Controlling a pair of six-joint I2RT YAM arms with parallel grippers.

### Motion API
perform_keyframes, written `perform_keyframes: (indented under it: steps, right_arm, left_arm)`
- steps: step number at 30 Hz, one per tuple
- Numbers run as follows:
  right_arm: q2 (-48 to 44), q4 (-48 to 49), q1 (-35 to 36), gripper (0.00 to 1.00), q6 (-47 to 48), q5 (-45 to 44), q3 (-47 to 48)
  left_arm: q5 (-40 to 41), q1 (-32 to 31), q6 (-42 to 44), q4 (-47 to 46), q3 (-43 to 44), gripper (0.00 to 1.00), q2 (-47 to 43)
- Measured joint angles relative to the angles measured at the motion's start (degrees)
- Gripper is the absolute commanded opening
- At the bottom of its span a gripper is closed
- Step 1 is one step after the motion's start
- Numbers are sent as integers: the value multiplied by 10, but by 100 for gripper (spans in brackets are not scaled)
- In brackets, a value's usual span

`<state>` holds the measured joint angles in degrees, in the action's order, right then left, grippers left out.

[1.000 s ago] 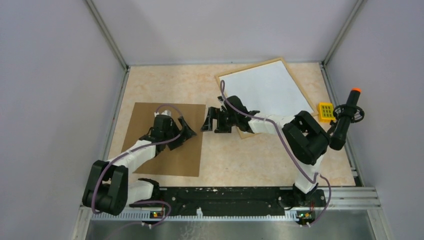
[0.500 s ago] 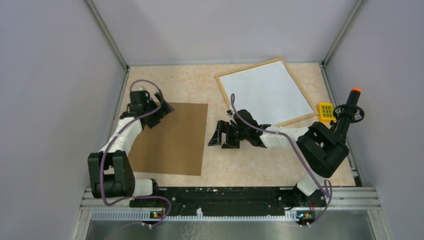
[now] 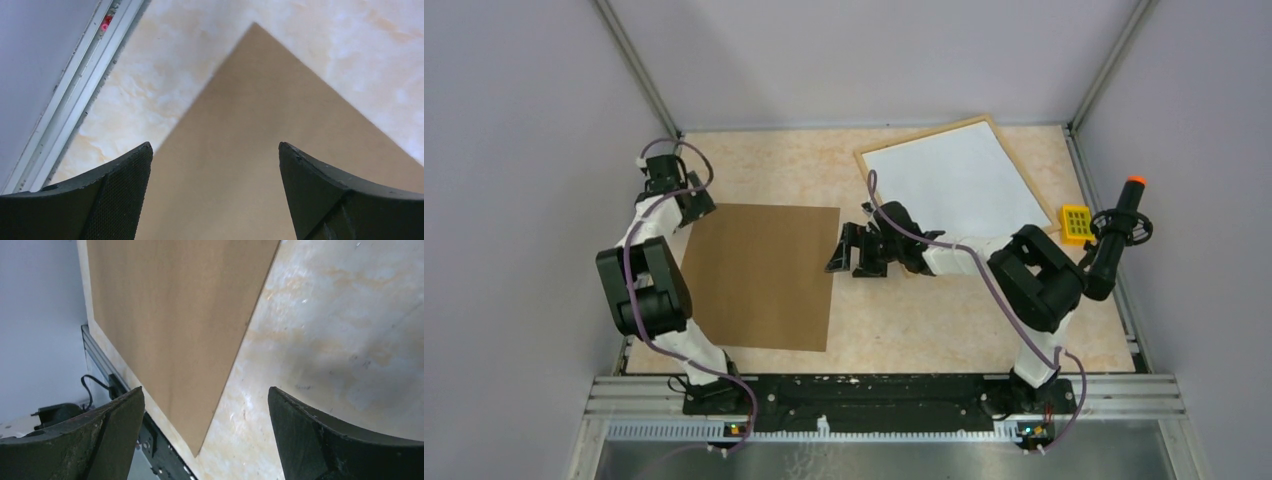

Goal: Put the photo into the frame
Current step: Adjust the photo in the photo frame, then pick up the photo frame item at the center of the board.

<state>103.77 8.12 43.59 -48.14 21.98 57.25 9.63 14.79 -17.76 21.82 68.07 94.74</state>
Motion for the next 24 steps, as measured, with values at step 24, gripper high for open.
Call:
perform_keyframes:
  steps: [24]
  right_arm:
    - [84, -19, -2, 90, -35, -40, 84]
  left_arm:
    - [-113, 61, 55, 33, 11, 99, 115]
